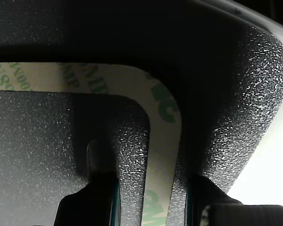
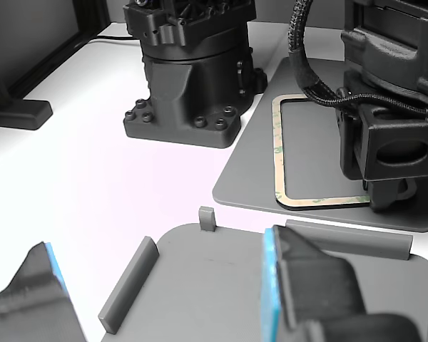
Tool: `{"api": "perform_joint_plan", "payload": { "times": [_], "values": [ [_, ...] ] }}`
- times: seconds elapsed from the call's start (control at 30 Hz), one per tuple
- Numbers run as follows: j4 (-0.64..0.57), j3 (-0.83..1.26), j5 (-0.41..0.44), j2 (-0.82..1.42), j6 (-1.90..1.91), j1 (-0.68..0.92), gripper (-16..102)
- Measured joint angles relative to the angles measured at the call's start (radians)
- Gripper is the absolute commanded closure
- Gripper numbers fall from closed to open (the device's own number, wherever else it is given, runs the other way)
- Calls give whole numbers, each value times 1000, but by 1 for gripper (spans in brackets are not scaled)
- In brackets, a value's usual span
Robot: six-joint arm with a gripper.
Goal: Move top rectangular frame to the holder.
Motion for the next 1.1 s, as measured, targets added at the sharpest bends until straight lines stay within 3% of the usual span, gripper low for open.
{"api": "perform_joint_plan", "payload": {
  "times": [0.33, 0.53, 0.87, 1.1],
  "values": [
    [-18, 14, 5, 0, -8, 0, 60],
    [-29, 14, 28, 0, -3, 0, 97],
    [17, -60, 44, -21, 52, 0, 97],
    [179, -253, 103, -67, 198, -29, 97]
  ]
}}
